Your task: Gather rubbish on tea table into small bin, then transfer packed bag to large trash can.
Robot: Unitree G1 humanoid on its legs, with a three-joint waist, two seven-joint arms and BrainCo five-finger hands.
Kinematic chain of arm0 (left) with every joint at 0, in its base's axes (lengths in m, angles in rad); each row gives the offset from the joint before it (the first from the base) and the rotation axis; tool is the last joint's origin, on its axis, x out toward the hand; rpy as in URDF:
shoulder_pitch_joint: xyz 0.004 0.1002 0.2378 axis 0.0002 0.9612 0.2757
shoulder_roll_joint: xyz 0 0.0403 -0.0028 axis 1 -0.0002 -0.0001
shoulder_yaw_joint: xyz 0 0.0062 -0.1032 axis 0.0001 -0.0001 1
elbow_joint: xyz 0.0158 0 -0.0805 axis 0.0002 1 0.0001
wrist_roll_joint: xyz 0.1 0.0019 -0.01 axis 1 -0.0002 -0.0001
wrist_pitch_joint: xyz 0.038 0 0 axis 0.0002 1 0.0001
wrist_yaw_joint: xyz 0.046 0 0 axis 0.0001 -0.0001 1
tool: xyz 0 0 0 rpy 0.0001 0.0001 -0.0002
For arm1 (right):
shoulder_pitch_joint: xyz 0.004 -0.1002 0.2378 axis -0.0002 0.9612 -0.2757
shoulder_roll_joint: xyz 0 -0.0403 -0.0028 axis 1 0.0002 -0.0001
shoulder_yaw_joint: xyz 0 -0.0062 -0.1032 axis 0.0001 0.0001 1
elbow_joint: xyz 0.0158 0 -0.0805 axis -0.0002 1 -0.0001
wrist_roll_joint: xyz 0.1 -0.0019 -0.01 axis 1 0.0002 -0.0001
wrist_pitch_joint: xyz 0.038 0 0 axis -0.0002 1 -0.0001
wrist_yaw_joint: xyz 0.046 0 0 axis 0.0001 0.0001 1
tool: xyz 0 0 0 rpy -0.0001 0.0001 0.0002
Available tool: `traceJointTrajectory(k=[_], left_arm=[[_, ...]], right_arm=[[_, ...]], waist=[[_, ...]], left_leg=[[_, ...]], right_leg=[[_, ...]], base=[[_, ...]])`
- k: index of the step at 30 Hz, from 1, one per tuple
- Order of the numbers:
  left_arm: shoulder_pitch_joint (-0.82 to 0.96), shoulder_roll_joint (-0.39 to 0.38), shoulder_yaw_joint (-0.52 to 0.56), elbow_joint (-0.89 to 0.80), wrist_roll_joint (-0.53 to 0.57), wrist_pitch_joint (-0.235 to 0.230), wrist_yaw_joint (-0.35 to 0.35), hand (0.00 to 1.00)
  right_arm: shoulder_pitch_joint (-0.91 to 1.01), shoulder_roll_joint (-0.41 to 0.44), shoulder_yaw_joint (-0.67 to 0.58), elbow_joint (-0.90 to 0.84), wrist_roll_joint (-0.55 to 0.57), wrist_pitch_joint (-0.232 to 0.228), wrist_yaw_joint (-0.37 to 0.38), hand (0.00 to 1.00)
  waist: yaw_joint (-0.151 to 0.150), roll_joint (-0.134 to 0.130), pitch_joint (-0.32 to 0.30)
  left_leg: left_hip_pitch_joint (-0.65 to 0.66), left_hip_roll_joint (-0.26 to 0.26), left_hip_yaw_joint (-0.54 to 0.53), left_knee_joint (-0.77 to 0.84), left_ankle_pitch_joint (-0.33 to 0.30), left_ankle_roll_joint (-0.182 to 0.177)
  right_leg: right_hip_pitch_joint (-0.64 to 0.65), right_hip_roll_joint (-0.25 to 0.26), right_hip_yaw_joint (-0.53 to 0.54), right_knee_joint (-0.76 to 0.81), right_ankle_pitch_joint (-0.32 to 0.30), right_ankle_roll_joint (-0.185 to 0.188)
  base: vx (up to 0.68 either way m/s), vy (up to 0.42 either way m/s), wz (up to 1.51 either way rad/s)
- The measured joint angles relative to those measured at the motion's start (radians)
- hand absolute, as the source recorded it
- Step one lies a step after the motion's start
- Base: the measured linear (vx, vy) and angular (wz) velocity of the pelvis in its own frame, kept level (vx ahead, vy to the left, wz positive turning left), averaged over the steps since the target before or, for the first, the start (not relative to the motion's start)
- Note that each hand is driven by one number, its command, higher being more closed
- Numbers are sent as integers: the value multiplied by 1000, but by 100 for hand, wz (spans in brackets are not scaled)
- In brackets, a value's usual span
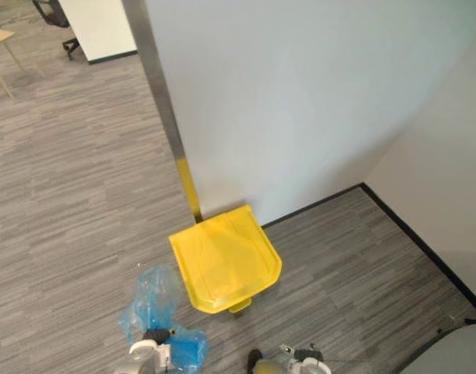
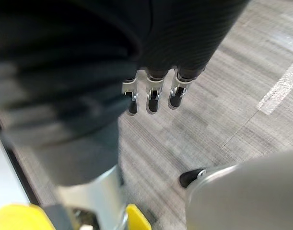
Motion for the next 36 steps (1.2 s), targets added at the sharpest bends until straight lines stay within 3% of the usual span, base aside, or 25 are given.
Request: traceJointTrajectory(k=[3, 10, 12, 15, 18, 21, 27, 36], left_arm=[[-14, -1, 1, -1, 0, 0, 0, 100], [13, -12, 56, -32, 0, -2, 0, 100], [21, -24, 61, -29, 0, -2, 0, 100], [39, -39, 60, -21, 0, -2, -1, 100], [48, 0, 61, -19, -1, -1, 0, 100], [56, 16, 61, -2, -1, -1, 0, 100], [72, 12, 87, 0, -1, -1, -1, 100], [84, 9, 127, 18, 0, -1, -1, 100]], right_arm=[[7, -2, 3, -4, 7, 0, -1, 0], [8, 41, 11, -40, 14, -7, -2, 0], [9, 38, 8, -42, 14, -7, -2, 0], [8, 32, -40, -42, 30, -8, -1, 0], [10, 45, -68, -37, 36, -5, -1, 0], [12, 43, -69, -37, 36, -6, 0, 0], [26, 35, -69, -38, 35, -6, 0, 0], [27, 32, -55, -35, 34, -6, 0, 0]], waist=[[0, -10, 8], [3, -34, 30], [-2, -20, 31], [-26, 25, 8], [-12, 0, 9], [-21, -2, 9], [-19, 17, -4], [-2, 15, -2]], left_leg=[[-9, -29, -31, 11, 37, 1], [-34, -17, -45, 90, 18, -5], [-30, -2, -39, 101, -18, -8], [12, 15, -25, -36, -55, -3], [-5, 6, 5, -59, -47, -9], [20, -6, 10, -88, -28, -1], [49, -6, 9, -113, -12, 1], [81, -4, 36, -125, -14, 1]], right_leg=[[19, -35, -24, -10, 7, 7], [19, -66, -80, 12, 7, 7], [19, -53, -83, 14, 5, 7], [18, -19, -83, -23, 30, 24], [37, -15, -56, -129, 120, 24], [61, -16, -45, -164, 147, 36], [85, -3, -40, -195, 161, 30], [100, 11, -10, -203, 162, 29]], base=[[-30, 38, 31], [-116, 29, 18], [-203, 56, -7], [-137, 107, 3], [-96, 83, -26], [-20, 33, -12], [51, 3, 1], [22, -4, -12]])
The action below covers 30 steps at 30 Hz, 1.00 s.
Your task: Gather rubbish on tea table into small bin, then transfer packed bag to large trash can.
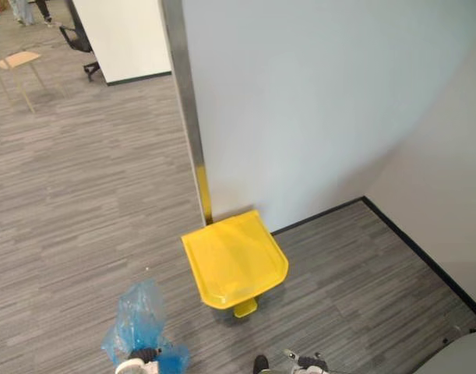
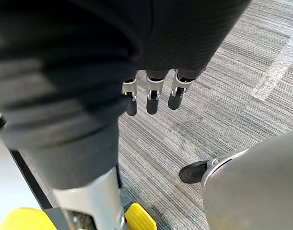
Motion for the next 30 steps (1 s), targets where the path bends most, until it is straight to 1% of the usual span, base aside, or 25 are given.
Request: traceJointTrajectory(k=[2, 3, 4, 5, 6, 7, 8, 10, 11, 12, 13, 14, 15, 16, 17, 19, 20, 21, 22, 23, 24, 26, 27, 29, 30], left_arm=[[-2, 0, 2, -1, 0, 0, 0, 100], [-3, 3, 3, -4, 0, 0, 0, 100], [-4, 7, 3, -6, 0, 0, 0, 100], [-7, 21, 4, -12, 0, 0, 0, 100], [-7, 23, 4, -12, 0, 0, 0, 100], [-10, 21, 7, -12, 0, 0, 2, 100], [-19, 18, 13, -9, 0, 1, 2, 100], [-36, 17, 12, -3, 0, 1, 2, 100], [-47, 24, 7, 0, 0, 2, 2, 100], [-54, 31, -2, -2, 1, 1, 2, 100], [-58, 32, -1, -2, 1, 0, 3, 100], [-65, 29, 1, 0, 1, -1, 4, 100], [-72, 35, 1, -1, 1, -3, 4, 100], [-85, 33, -1, -1, 1, -3, 6, 100], [-114, 20, -5, -2, 1, -4, 4, 100], [-137, -9, -9, -4, 2, -6, 3, 100], [-143, -26, -10, -6, 5, -7, 2, 100], [-144, -29, -11, -10, 8, -7, 1, 100], [-144, -30, -26, -18, 23, -6, 1, 100], [-144, -29, -28, -18, 23, -6, 1, 100], [-141, -27, -27, -17, 30, -2, 1, 100], [-143, -32, -27, -16, 53, 5, 1, 100], [-144, -33, -27, -16, 57, 5, 1, 100], [-143, -38, -26, -17, 59, 9, 2, 100], [-148, -54, -29, -22, 59, 11, 2, 100]], right_arm=[[-1, -1, 26, -1, 0, 0, 1, 0], [-1, 3, 44, -7, 0, -1, 1, 0], [-2, 5, 52, -9, 0, -1, 1, 0], [-5, 8, 70, -11, 0, -5, 1, 0], [-4, 8, 71, -10, 0, -5, 1, 0], [-13, 7, 67, -13, 1, -5, 2, 0], [-28, 6, 66, -37, -1, -4, 3, 0], [-36, 5, 68, -52, -1, -4, 3, 0], [-61, 7, 69, -58, -1, -4, 2, 0], [-71, 9, 79, -74, -1, -3, 0, 0], [-72, 10, 81, -76, -1, -3, 0, 0], [-76, 7, 87, -83, -3, -3, -3, 0], [-76, 19, 88, -81, -4, -1, -10, 0], [-83, 18, 88, -82, -7, 1, -9, 0], [-99, 4, 86, -82, -9, 0, -14, 0], [-99, 2, 41, -91, -2, -1, -19, 0], [-97, 4, 17, -90, -3, 1, -20, 0], [-95, 4, 16, -90, -4, 2, -20, 0], [-80, 1, 5, -91, -4, 0, -19, 0], [-79, 3, -7, -91, -4, -1, -19, 0], [-77, 9, -29, -92, -3, -1, -20, 0], [-67, 6, -33, -87, -3, 5, -27, 0], [-67, 6, -34, -87, -2, 6, -29, 0], [-63, 2, -34, -88, -1, 6, -35, 0], [-58, 1, -34, -88, -1, 6, -38, 0]], waist=[[3, -7, 7], [6, -18, 15], [7, -23, 19], [7, -43, 30], [7, -43, 31], [8, -45, 38], [8, -36, 50], [17, -29, 73], [22, -32, 93], [21, -39, 107], [22, -41, 113], [25, -39, 124], [29, -56, 127], [32, -57, 137], [25, -20, 179], [13, -12, 191], [12, -12, 190], [12, -13, 189], [23, -19, 178], [24, -19, 177], [25, -15, 172], [32, 0, 137], [32, 2, 134], [25, 5, 135], [20, 5, 131]], left_leg=[[0, 0, 3, 10, -9, 4], [-3, -1, 2, 39, -27, 6], [-4, -1, 1, 54, -37, 9], [-4, -12, -9, 98, -76, 26], [-4, -18, -13, 106, -82, 32], [19, -26, -28, 112, -100, 53], [14, -13, -34, 157, -125, 58], [15, 6, -33, 211, -157, 58], [15, 17, -27, 260, -189, 52], [6, 35, -7, 316, -220, 45], [8, 36, -6, 332, -229, 41], [19, 44, -6, 382, -269, 24], [18, 37, -24, 425, -304, -9], [19, 40, -33, 443, -322, -14], [11, 60, -67, 476, -351, -15], [-2, 71, -118, 475, -366, -18], [-3, 80, -166, 472, -372, -25], [-3, 87, -176, 472, -374, -29], [-4, 114, -211, 473, -388, -59], [-5, 121, -221, 475, -391, -69], [-13, 144, -254, 487, -399, -105], [-103, 188, -313, 553, -401, -108], [-120, 199, -315, 564, -401, -108], [-125, 214, -329, 552, -397, -109], [-116, 215, -331, 522, -381, -120]], right_leg=[[-9, -8, 1, 32, -14, 2], [-41, -17, -1, 121, -60, 4], [-56, -23, -1, 164, -81, 6], [-95, -57, -11, 309, -153, 23], [-106, -68, -15, 341, -165, 31], [-173, -91, -29, 479, -178, 60], [-236, -94, -49, 588, -188, 54], [-298, -89, -62, 603, -197, 48], [-362, -89, -70, 550, -173, 46], [-392, -90, -78, 445, -141, 68], [-399, -91, -84, 420, -137, 71], [-386, -110, -108, 428, -154, 75], [-323, -121, -70, 371, -171, 100], [-320, -116, -70, 363, -115, 97], [-316, -102, -78, 399, -111, 99], [-333, -90, -70, 450, -111, 97], [-338, -77, -64, 499, -128, 67], [-340, -73, -69, 516, -137, 56], [-361, -58, -79, 588, -184, 24], [-366, -54, -85, 604, -196, 19], [-374, -42, -111, 633, -227, 8], [-416, -3, -153, 632, -225, 3], [-426, 5, -159, 632, -225, 3], [-427, 8, -186, 645, -210, -31], [-424, 3, -175, 655, -211, -45]], base=[[-74, 19, -7], [-66, 16, -3], [-111, 20, 7], [-81, 13, 14], [-99, 46, 14], [-55, 55, 9], [-55, 61, 4], [-3, 20, -10], [41, -23, -15], [47, -52, -7], [107, -114, 5], [283, -212, 8], [275, -187, 4], [305, -223, 28], [166, -166, 54], [178, -198, 76], [121, -164, 62], [179, -265, 72], [150, -231, 38], [189, -264, 43], [123, -145, 30], [128, -138, 21], [190, -163, 11], [197, -130, 24], [171, -80, 42]])
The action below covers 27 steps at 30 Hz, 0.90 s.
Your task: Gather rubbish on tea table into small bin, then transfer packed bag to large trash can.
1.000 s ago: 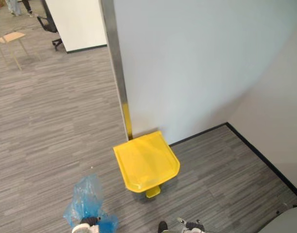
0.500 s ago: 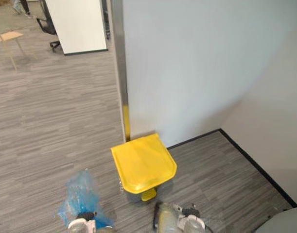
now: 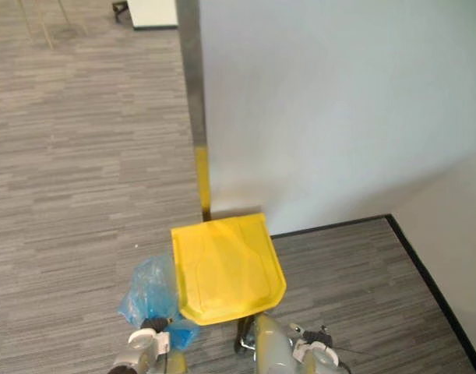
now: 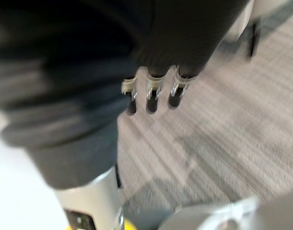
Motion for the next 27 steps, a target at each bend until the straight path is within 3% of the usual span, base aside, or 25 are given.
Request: traceJointTrajectory(k=[4, 10, 13, 16, 17, 18, 19, 20, 21, 23, 24, 25, 26, 27], left_arm=[[-10, -3, -11, -20, -2, 2, 1, 100], [61, 4, -10, -24, -21, 3, 2, 100], [63, 4, -10, -26, -22, 2, 2, 100], [59, 9, -10, -21, -23, 2, 1, 100], [55, 17, -15, -20, -29, 2, 2, 100], [58, 14, -20, -23, -37, 1, 2, 100], [59, 19, -19, -24, -39, 0, 3, 100], [59, 28, -19, -20, -39, 1, 4, 100], [61, 34, -19, -21, -39, 3, 12, 100], [67, 39, -20, -26, -39, 3, 18, 100], [65, 38, -16, -31, -40, 4, 18, 100], [65, 31, -8, -30, -40, 11, 19, 100], [64, 23, -3, -30, -40, 14, 18, 100], [67, 17, -2, -34, -41, 12, 19, 100]], right_arm=[[0, 1, 30, 2, 0, 0, 0, 0], [29, 9, 103, 6, -1, -5, 9, 0], [31, 9, 124, 20, -1, -2, 11, 0], [39, 13, 136, 21, -1, 1, 19, 0], [43, 15, 145, 18, -6, 3, 21, 0], [41, 12, 150, 11, -18, 4, 21, 0], [39, 15, 152, 9, -21, 2, 23, 0], [43, 21, 150, 1, -24, 0, 25, 0], [51, 35, 141, 6, -36, 1, 25, 0], [73, 50, 141, 23, -41, 2, 26, 0], [78, 53, 138, 26, -41, 3, 28, 0], [71, 44, 138, 18, -42, 3, 32, 0], [56, 41, 133, 15, -42, 3, 32, 0], [45, 35, 116, 37, -42, 8, 26, 0]], waist=[[-2, -3, -6], [4, -29, -75], [8, -37, -78], [6, -65, -74], [7, -78, -70], [12, -57, -75], [13, -63, -76], [2, -78, -79], [7, -97, -87], [13, -124, -110], [19, -145, -134], [19, -114, -137], [27, -90, -137], [36, -98, -144]], left_leg=[[37, -3, 2, -62, 35, -19], [49, -24, 34, -99, 89, -4], [62, -44, 83, -124, 101, 0], [85, -71, 138, -135, 96, 2], [80, -74, 135, -130, 107, 15], [76, -55, 150, -156, 140, 16], [70, -59, 152, -158, 145, 18], [60, -63, 143, -157, 158, 20], [56, -66, 132, -165, 181, 16], [35, -89, 133, -180, 207, 11], [10, -111, 135, -162, 216, 11], [-43, -95, 138, -125, 232, 34], [-86, -98, 137, -107, 250, 82], [-95, -192, 136, -226, 269, 121]], right_leg=[[43, -2, 48, -21, 3, -6], [99, -8, 64, -133, 41, 22], [107, -18, 93, -179, 85, 42], [125, -46, 105, -214, 133, 61], [164, -46, 103, -301, 179, 99], [146, -55, 93, -226, 151, 117], [119, -63, 100, -125, 127, 99], [87, -74, 116, 95, 71, 90], [120, -77, 130, 340, -4, 117], [201, -109, 140, 391, -32, 130], [211, -117, 144, 318, -48, 146], [205, -87, 126, 253, -45, 139], [232, -66, 138, 162, -39, 121], [259, -68, 208, 11, -28, 93]], base=[[80, -23, 36], [-66, 3, 9], [-154, 34, -19], [-186, 58, -15], [-311, 80, -12], [-228, 57, -11], [-233, 30, 2], [-211, 2, 26], [-211, 2, 28], [-139, -83, 9], [-102, -111, -31], [-101, -39, -57], [-234, 51, -79], [-265, 74, -80]])
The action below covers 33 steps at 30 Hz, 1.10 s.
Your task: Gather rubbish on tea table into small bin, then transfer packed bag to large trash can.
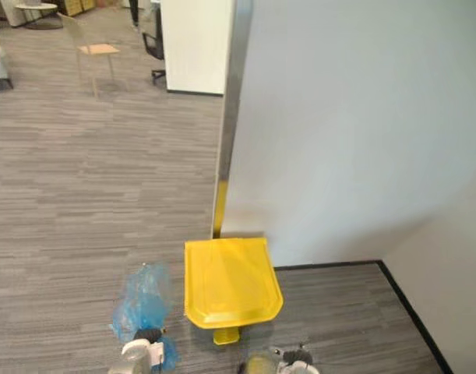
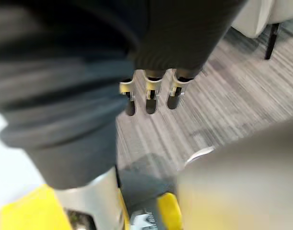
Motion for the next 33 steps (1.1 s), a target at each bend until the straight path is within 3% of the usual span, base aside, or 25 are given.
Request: traceJointTrajectory(k=[1, 2, 3, 4, 5, 8, 9, 11, 12, 14, 15, 16, 17, 18, 19, 21, 24, 28, 31, 32, 33], left_arm=[[2, -9, -4, -1, 0, -2, 0, 100], [2, -21, -22, 0, -2, -4, -2, 100], [1, -16, -26, 2, -2, -3, -1, 100], [-3, 2, -46, 15, -7, -3, -1, 100], [-5, 7, -51, 16, -10, -3, -2, 100], [1, 10, -78, 10, -21, -8, -2, 100], [4, 20, -78, 8, -21, -10, -3, 100], [-5, 14, -77, -6, -21, -11, -4, 100], [1, 12, -76, -8, -21, -12, -4, 100], [11, 11, -74, -7, -21, -12, -5, 100], [14, 10, -74, -4, -21, -12, -5, 100], [22, 7, -74, 3, -20, -11, -8, 100], [17, 9, -73, 15, -20, -8, -10, 100], [20, 20, -76, 17, -19, -8, -9, 100], [23, 43, -77, 26, -19, -8, -10, 100], [31, 67, -86, 49, -19, -7, -10, 100], [43, 83, -87, 57, -19, -6, -11, 100], [52, 96, -87, 59, -19, -3, -19, 100], [53, 91, -73, 58, -19, -2, -19, 100], [54, 91, -73, 58, -19, -2, -19, 100], [55, 90, -59, 58, -19, -2, -20, 100]], right_arm=[[-10, -11, -9, 17, 0, 3, -1, 0], [-15, -35, -16, 27, 0, 4, -2, 0], [-18, -34, -17, 31, 0, 5, -2, 0], [-33, -19, -14, 42, 0, 5, -1, 0], [-30, -14, -14, 44, 0, 5, -1, 0], [-13, -26, -2, 43, 1, 5, -6, 0], [-2, -24, 1, 42, 3, 4, -7, 0], [9, -27, 1, 40, 3, 3, -7, 0], [8, -30, 2, 40, 3, 3, -7, 0], [18, -28, -9, 40, 3, -5, -7, 0], [20, -28, -15, 40, 3, -6, -6, 0], [20, -30, -31, 35, 4, -7, -6, 0], [17, -23, -63, 28, 5, -4, -6, 0], [22, -13, -73, 27, 8, -4, -3, 0], [28, 2, -79, 30, 8, -4, -2, 0], [22, 2, -104, 48, 13, -5, -2, 0], [15, -1, -107, 50, 12, -3, -2, 0], [-10, -4, -107, 45, 13, -6, 0, 0], [-12, -2, -102, 20, 15, -10, 6, 0], [-10, -4, -102, 12, 14, -12, 7, 0], [-3, 2, -98, 10, 13, -14, 11, 0]], waist=[[0, 3, -7], [6, 50, -10], [7, 53, -11], [5, 30, 2], [4, 26, 9], [-27, 49, 30], [-28, 26, 30], [-28, 22, 36], [-28, 24, 35], [-37, 31, 27], [-42, 36, 26], [-52, 62, 13], [-57, 54, 6], [-59, 56, 3], [-60, 33, -8], [-64, 35, -7], [-68, 42, -3], [-71, 37, 33], [-79, 41, 48], [-83, 51, 55], [-83, 43, 49]], left_leg=[[3, -50, 1, -114, 82, 32], [-20, -65, 21, -165, 209, 50], [-19, -54, 31, -171, 202, 38], [-37, -73, 29, -180, 213, 28], [-46, -74, 28, -177, 216, 26], [-75, -63, -14, -196, 234, -7], [-70, -65, 10, -204, 242, 1], [-108, -48, 63, -24, 192, 44], [-108, -36, 85, 58, 164, 48], [-53, 21, 155, 155, 59, 38], [-32, 44, 171, 153, 38, 33], [6, 72, 193, 69, 5, 3], [34, 46, 199, -47, 17, -22], [39, 32, 195, -88, 33, -23], [60, -1, 193, -132, 63, -7], [76, -31, 195, -141, 71, 0], [92, -48, 195, -159, 74, 7], [117, -72, 200, -148, 46, 28], [145, -72, 165, -139, 20, 35], [158, -62, 151, -139, 18, 34], [165, -46, 128, -138, 18, 33]], right_leg=[[11, 3, 27, -87, 11, -16], [24, 38, 32, -179, 17, -28], [32, 42, 33, -207, 8, -35], [51, 33, 35, -282, -26, -47], [58, 29, 31, -310, -38, -49], [61, 34, -31, -329, -8, -67], [56, 10, -59, -364, 15, -82], [53, -11, -86, -378, 41, -87], [55, -19, -96, -383, 48, -83], [58, -36, -122, -402, 70, -62], [57, -38, -132, -409, 77, -56], [56, -35, -146, -417, 88, -36], [50, -43, -153, -432, 109, -8], [54, -48, -156, -451, 116, -5], [73, -55, -149, -484, 129, 2], [115, -70, -131, -559, 175, 25], [128, -78, -126, -568, 189, 28], [42, -127, -103, -317, 84, 19], [-28, -149, -99, -89, 83, 0], [-50, -144, -97, -51, 71, -21], [-45, -112, -102, -77, 38, -24]], base=[[-281, 163, -102], [-160, 117, -75], [-167, 109, -60], [-107, -5, -19], [-210, -38, 1], [-289, -69, 46], [-216, -37, 56], [-155, 12, 35], [-159, 40, 37], [-135, 124, 44], [-101, 182, 49], [-49, 223, 47], [-14, 192, 44], [65, 186, 34], [83, 111, 17], [57, 150, 4], [0, 102, -3], [-44, 21, -3], [10, -15, 24], [90, -60, 53], [88, -73, 49]])
